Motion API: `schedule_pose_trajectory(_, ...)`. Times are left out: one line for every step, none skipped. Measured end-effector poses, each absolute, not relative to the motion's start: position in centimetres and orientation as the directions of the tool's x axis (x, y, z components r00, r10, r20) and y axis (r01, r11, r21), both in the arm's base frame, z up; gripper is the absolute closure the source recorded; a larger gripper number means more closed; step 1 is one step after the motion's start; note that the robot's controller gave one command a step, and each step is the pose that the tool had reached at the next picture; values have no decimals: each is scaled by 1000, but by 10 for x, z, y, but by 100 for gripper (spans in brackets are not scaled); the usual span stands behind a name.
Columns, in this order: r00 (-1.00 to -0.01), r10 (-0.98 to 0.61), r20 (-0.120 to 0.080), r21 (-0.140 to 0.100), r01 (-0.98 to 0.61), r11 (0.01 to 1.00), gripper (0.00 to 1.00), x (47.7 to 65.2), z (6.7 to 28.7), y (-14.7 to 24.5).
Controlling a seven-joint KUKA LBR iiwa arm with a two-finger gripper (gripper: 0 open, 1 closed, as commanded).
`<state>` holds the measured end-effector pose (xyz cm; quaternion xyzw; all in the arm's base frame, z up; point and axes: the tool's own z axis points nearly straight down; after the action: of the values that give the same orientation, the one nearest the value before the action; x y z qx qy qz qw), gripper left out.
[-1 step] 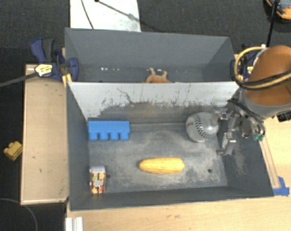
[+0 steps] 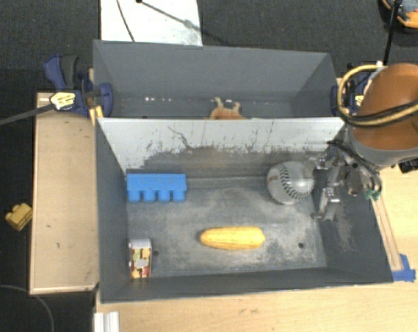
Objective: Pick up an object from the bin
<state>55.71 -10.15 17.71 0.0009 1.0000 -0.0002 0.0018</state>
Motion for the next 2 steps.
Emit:
schedule_pose_trajectory(-999,39,-15,-1,39,999,0,582,111,-92)
schedule_pose_trajectory(-999,44,-29,-3,45,999,0,590,95,-91)
